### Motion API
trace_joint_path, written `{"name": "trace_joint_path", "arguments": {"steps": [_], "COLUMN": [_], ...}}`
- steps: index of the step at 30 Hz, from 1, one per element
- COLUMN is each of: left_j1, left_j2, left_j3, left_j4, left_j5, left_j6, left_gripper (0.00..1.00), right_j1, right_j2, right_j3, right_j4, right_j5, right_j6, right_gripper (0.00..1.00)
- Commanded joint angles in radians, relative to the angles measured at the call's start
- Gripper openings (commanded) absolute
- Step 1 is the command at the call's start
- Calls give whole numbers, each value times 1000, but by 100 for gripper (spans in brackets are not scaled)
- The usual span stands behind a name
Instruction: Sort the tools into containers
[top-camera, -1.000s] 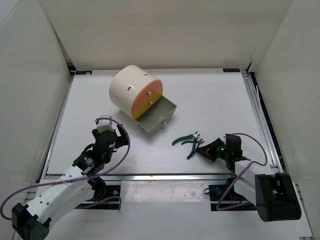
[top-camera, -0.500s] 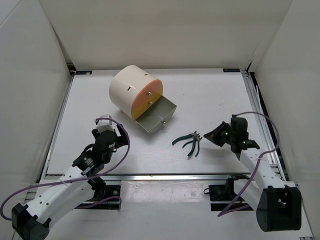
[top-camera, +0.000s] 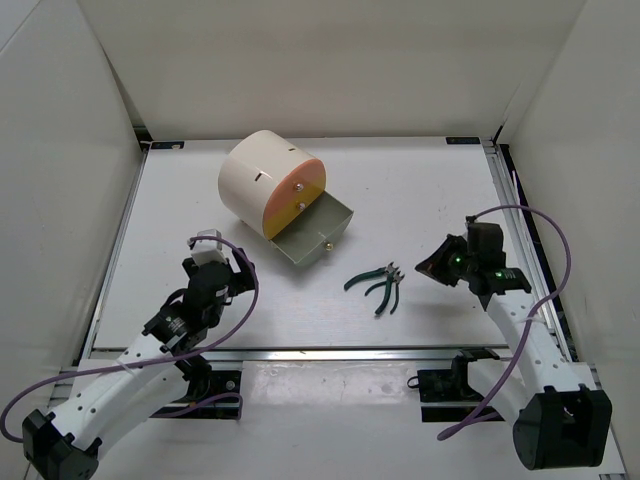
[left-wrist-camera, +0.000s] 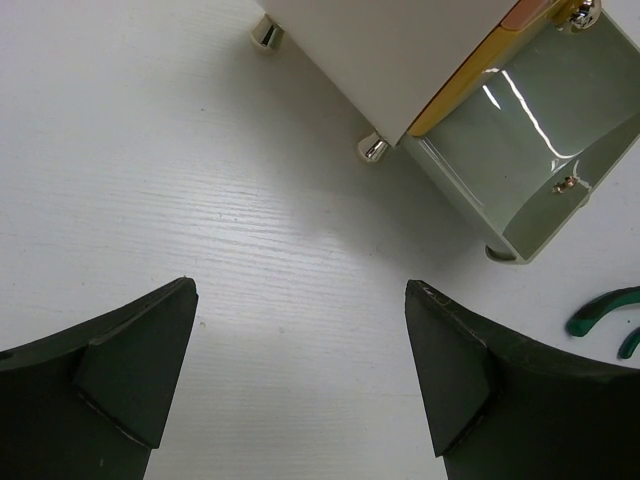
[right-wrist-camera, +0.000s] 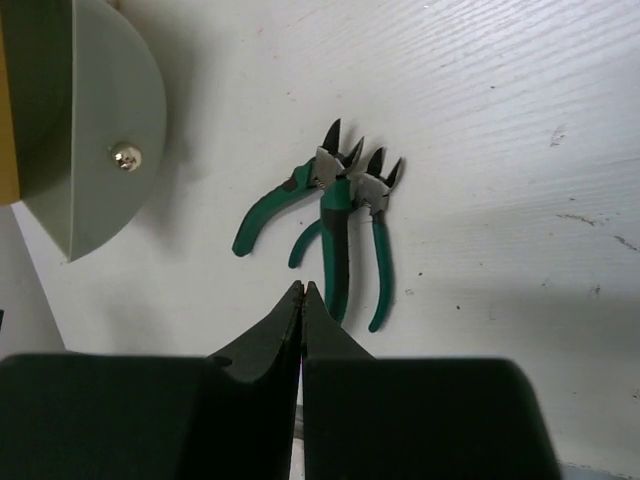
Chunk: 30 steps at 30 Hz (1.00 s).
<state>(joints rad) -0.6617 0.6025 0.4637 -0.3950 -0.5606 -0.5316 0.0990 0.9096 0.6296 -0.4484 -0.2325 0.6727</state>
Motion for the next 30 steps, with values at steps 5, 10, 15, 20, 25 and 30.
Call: {"name": "trace_joint_path", "arguments": {"steps": [5,10,15,20,25,30], "left_j1": [5,7,5,7,5,4], "left_j2": [-20,-23,-26,-26,-32,-35], "left_j3": [-3,-5,-3,-5,-8,-10], "left_j4": [-5,2,2,2,2,5], "left_j5": [-5,-7,-4,-2,-4,-1], "left_j6": [-5,-2,-1,-2,-2,-2], "left_gripper": [96,96,96,96,96,96], "right_j1": [5,18,57,128,146,140], "right_j2": [-29,-32,-34,17,93,136], "right_j3": [70,84,93,116,14,-126], "right_j4": [46,86,142,136,105,233], "right_j5": [-128,-172,-194,-134,-88,-145], "right_j6": [-22,-16,2,-7,-4,21], "right_gripper": [0,0,0,0,38,48]}}
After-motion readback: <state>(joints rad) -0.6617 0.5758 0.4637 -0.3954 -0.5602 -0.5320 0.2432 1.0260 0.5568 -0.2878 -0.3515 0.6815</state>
